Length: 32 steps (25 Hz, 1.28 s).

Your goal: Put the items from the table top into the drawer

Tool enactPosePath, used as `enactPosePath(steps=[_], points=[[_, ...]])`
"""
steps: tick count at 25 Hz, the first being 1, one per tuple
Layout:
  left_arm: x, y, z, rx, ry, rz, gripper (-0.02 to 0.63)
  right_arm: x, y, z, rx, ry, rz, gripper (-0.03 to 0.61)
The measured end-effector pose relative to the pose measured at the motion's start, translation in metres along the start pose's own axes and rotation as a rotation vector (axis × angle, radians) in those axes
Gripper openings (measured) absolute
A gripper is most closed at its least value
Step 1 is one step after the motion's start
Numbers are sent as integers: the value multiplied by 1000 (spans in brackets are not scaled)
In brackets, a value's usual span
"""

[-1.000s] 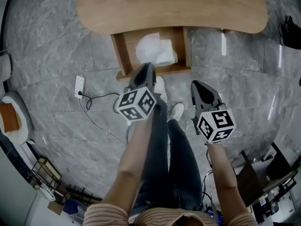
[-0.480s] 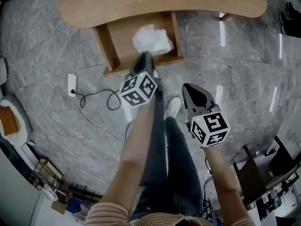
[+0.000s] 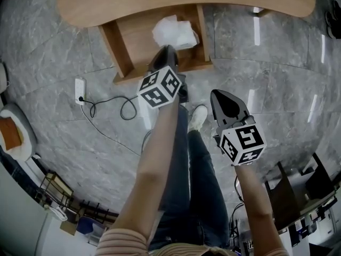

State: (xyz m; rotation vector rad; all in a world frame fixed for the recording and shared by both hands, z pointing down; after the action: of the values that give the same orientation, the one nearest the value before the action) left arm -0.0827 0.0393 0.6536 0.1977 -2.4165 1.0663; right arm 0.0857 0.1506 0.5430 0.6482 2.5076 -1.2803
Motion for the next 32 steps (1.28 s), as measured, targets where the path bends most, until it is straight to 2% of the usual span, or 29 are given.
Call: enactPosePath(steps=[14, 32], points=[[8, -21, -15, 174, -89, 145, 31, -10, 0, -2, 28, -25, -9, 8], [11, -27, -26, 275, -106, 161, 31, -4, 1, -13, 45, -34, -5, 8]])
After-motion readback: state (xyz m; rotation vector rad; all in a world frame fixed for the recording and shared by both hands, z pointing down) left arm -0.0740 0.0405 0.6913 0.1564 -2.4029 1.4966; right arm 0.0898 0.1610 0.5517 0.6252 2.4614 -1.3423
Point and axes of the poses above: the fingertips, and each gripper's own axes: y backward along the fingers, x to its left, z out of its top, the point moved 6 cm from there along y, backward along the fingers
